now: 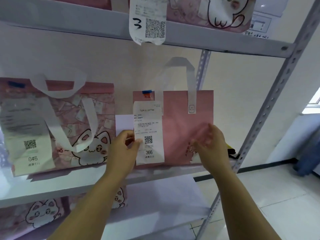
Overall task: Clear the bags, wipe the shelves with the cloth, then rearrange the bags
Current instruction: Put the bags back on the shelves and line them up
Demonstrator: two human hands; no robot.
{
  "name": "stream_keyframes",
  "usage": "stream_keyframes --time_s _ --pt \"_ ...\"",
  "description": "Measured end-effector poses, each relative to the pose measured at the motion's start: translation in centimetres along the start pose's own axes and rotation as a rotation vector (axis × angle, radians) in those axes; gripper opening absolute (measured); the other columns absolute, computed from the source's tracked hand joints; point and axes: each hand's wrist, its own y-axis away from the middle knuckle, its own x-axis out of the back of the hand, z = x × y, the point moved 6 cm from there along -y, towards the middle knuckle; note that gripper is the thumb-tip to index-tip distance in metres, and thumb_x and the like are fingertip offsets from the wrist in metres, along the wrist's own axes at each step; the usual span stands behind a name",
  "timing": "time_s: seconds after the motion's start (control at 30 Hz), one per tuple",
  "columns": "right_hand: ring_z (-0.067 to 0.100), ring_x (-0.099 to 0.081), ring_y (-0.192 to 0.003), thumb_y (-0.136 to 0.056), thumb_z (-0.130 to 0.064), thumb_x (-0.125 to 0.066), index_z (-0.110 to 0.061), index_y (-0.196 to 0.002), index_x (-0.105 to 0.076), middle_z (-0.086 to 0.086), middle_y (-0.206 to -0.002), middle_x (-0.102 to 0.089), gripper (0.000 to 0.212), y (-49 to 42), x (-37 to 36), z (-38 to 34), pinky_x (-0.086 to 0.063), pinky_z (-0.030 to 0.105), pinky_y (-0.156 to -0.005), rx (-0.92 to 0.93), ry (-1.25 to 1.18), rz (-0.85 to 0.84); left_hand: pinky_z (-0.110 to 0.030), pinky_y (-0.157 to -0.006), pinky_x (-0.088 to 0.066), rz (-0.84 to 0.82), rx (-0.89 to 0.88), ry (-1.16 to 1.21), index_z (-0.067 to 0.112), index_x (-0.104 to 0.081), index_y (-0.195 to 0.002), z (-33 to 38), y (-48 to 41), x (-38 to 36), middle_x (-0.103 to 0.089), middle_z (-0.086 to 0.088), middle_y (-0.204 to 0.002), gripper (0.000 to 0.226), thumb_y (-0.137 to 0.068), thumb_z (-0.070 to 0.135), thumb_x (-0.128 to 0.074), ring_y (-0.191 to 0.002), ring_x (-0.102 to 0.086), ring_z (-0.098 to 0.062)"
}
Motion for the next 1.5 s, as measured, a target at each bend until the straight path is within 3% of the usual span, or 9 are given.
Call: stream_keyframes --time_s 0.1,0.33,0.53,0.67,0.87,1.03,1.17,1.3,1.5 --pt "0.022 -0.036 -0.134 -0.081 -0.020 -0.072 -0.015 -0.144 -0.032 0.004 -0.147 -0.035 0.075 -0.9 -0.1 0.5 -0.037 0.045 -0.108 0.023 0.003 -0.030 -0.031 -0.082 -0.055 0.011 0.013 -0.010 0.038 -0.059 -0.087 -0.1 -0.3 -0.5 -0.067 0.018 -0.100 0.022 -0.086 0.017 -0.064 -0.098 -0.063 -0.004" --pt "0.022 -0.042 -0.127 -0.083 -0.019 -0.068 -0.018 -0.132 -0.046 0.003 -0.140 -0.035 0.054 -0.7 1.5 0.5 -0.045 0.044 -0.101 0.094 -0.023 0.051 -0.037 -0.093 -0.049 0.090 0.036 -0.040 0.030 -0.058 -0.111 0.6 0.7 -0.3 -0.062 0.011 -0.116 0.030 -0.084 0.019 -0.067 -0.111 -0.056 -0.012" --pt "0.000 -0.058 -0.087 -0.085 -0.017 -0.065 -0.026 -0.098 -0.059 -0.014 -0.095 -0.060 0.017 1.2 1.8 -2.8 -0.050 0.013 -0.065 0.282 -0.160 0.046 -0.016 -0.074 -0.045 0.189 -0.056 -0.067 0.037 -0.060 -0.094 3.3 3.2 2.1 -0.063 0.018 -0.099 0.016 -0.082 0.030 -0.068 -0.088 -0.057 0.007" --pt "-0.009 -0.059 -0.078 -0.086 -0.018 -0.066 -0.035 -0.084 -0.058 -0.022 -0.080 -0.062 0.019 2.8 -0.8 -5.2 -0.046 0.006 -0.062 0.313 -0.221 -0.125 -0.015 -0.068 -0.045 0.224 -0.088 -0.079 0.036 -0.064 -0.087 3.6 5.2 5.2 -0.066 0.021 -0.085 0.007 -0.082 0.033 -0.067 -0.079 -0.060 0.004" --pt "-0.007 -0.059 -0.083 -0.086 -0.027 -0.065 -0.041 -0.087 -0.055 -0.021 -0.086 -0.063 0.018 6.5 -7.8 -9.0 -0.051 0.011 -0.066 0.356 -0.255 -0.429 -0.032 -0.070 -0.053 0.373 -0.007 -0.094 0.038 -0.065 -0.081 0.5 6.9 12.4 -0.070 0.013 -0.079 0.010 -0.082 0.028 -0.069 -0.075 -0.066 -0.008" --pt "-0.012 -0.056 -0.093 -0.085 -0.029 -0.067 -0.041 -0.108 -0.054 -0.026 -0.101 -0.061 0.029 8.7 -13.2 -11.8 -0.048 0.008 -0.078 0.366 -0.261 -0.531 -0.022 -0.066 -0.047 0.492 0.036 -0.177 0.038 -0.061 -0.081 -1.4 6.8 18.6 -0.067 0.015 -0.081 0.012 -0.083 0.028 -0.067 -0.078 -0.063 -0.001" --pt "0.012 -0.051 -0.117 -0.083 -0.027 -0.068 -0.031 -0.129 -0.043 -0.009 -0.127 -0.044 0.052 8.7 -16.8 -12.3 -0.043 0.035 -0.101 0.236 -0.232 -0.514 -0.023 -0.069 -0.043 0.526 0.064 -0.216 0.031 -0.056 -0.099 -3.0 5.9 22.4 -0.062 0.007 -0.102 0.020 -0.083 0.025 -0.067 -0.094 -0.059 -0.010" --pt "0.022 -0.023 -0.135 -0.083 -0.030 -0.069 -0.016 -0.146 -0.023 0.003 -0.145 -0.020 0.080 8.8 -18.7 -12.3 -0.020 0.029 -0.105 0.161 -0.092 -0.415 -0.017 -0.071 -0.039 0.505 0.104 -0.266 0.028 -0.049 -0.112 -4.7 4.8 25.0 -0.051 0.005 -0.118 0.034 -0.083 0.026 -0.067 -0.104 -0.050 -0.012" --pt "0.029 -0.018 -0.141 -0.084 -0.029 -0.068 -0.014 -0.150 -0.013 0.009 -0.154 -0.014 0.088 8.8 -20.7 -11.5 -0.023 0.044 -0.114 0.024 -0.079 -0.416 -0.021 -0.079 -0.038 0.323 0.134 -0.235 0.031 -0.047 -0.127 -6.7 3.1 25.6 -0.052 0.011 -0.125 0.043 -0.089 0.019 -0.060 -0.113 -0.048 -0.010"
